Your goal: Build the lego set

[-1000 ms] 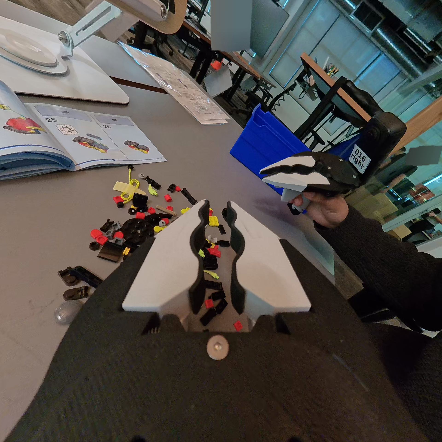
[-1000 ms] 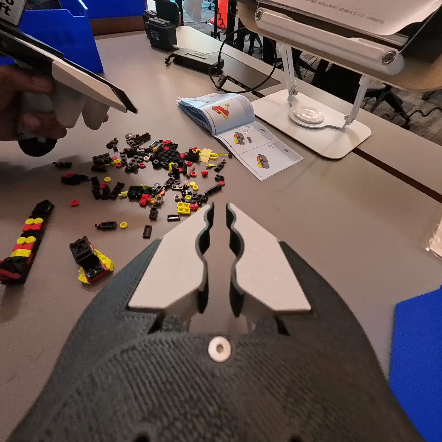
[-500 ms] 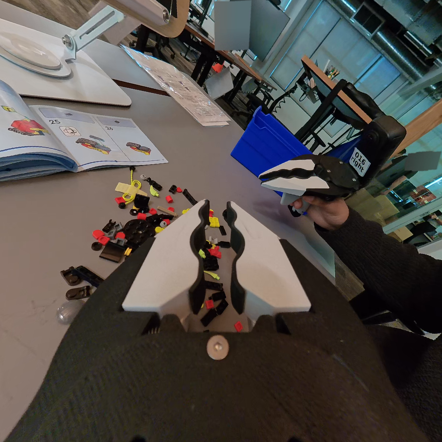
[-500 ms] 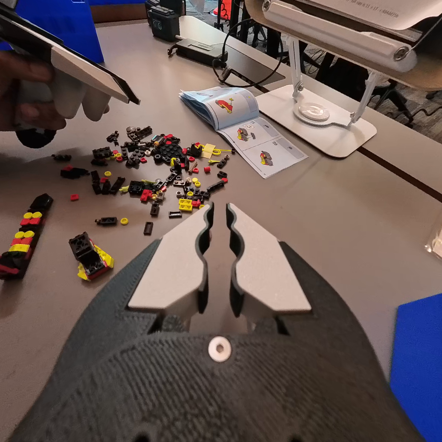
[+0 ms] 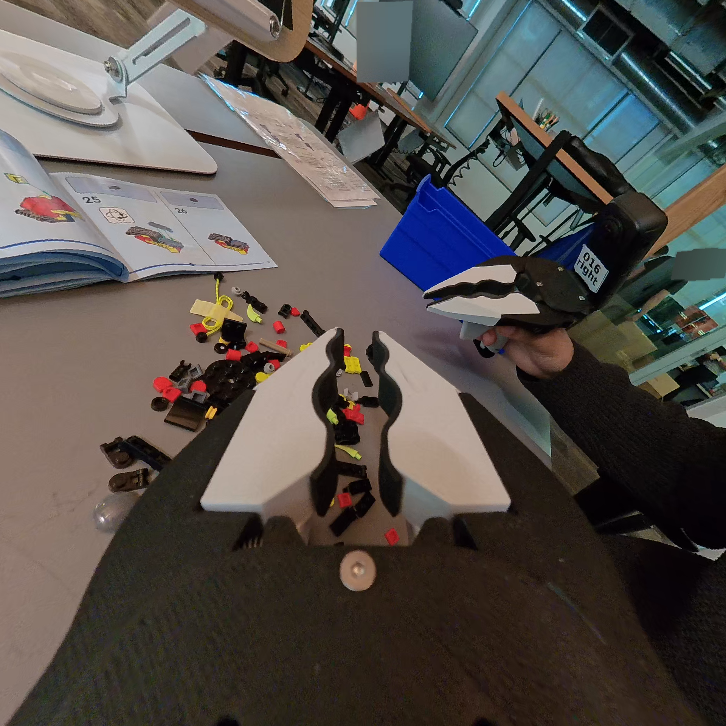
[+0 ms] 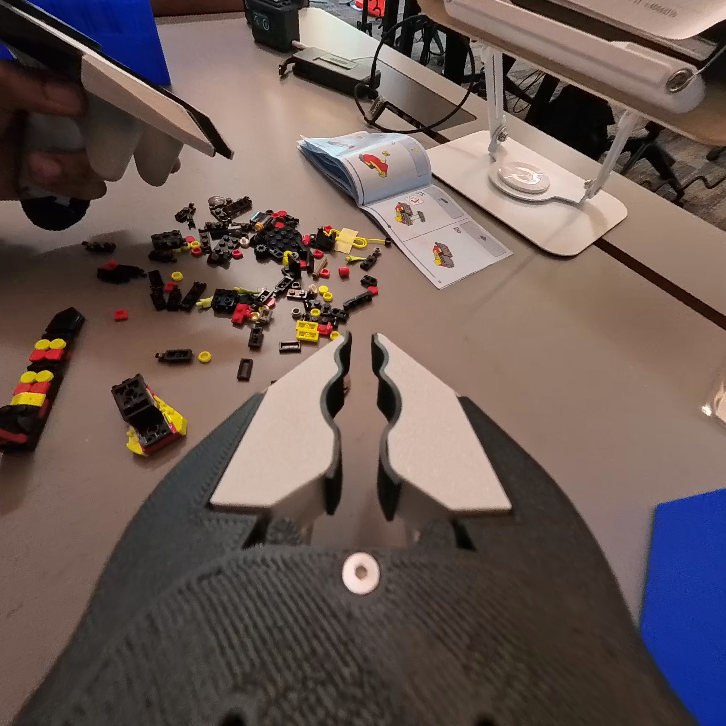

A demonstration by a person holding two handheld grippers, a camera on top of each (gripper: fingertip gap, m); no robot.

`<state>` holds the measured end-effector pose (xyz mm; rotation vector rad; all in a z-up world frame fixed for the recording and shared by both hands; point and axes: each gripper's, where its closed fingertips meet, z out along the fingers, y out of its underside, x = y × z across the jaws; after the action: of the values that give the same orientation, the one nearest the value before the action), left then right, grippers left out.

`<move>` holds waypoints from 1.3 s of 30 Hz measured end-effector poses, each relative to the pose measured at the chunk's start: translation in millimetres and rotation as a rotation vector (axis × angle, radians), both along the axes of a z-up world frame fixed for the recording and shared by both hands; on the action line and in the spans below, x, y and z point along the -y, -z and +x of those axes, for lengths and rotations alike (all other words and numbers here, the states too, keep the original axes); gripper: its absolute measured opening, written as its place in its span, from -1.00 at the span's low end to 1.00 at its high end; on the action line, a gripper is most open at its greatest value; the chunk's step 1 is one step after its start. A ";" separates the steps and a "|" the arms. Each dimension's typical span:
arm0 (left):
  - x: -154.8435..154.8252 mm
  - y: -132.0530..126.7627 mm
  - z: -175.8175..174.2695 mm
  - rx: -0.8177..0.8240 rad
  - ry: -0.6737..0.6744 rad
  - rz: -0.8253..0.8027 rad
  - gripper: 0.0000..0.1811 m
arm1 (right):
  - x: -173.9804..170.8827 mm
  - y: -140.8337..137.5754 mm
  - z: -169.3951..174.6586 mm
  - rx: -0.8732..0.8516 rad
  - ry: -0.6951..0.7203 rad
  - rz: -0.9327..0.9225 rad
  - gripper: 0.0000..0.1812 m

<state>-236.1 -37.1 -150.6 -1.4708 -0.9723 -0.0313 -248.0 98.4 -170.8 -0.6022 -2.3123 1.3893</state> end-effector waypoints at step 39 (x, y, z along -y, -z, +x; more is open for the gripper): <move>-8.0 2.3 3.7 -0.013 0.017 -0.028 -0.87 | 107.0 53.5 21.0 0.242 -0.086 0.114 -0.94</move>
<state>-232.4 -29.1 -152.8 -1.5035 -0.9534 -0.0206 -227.0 -8.5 -224.3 -0.6755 -2.6155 1.2713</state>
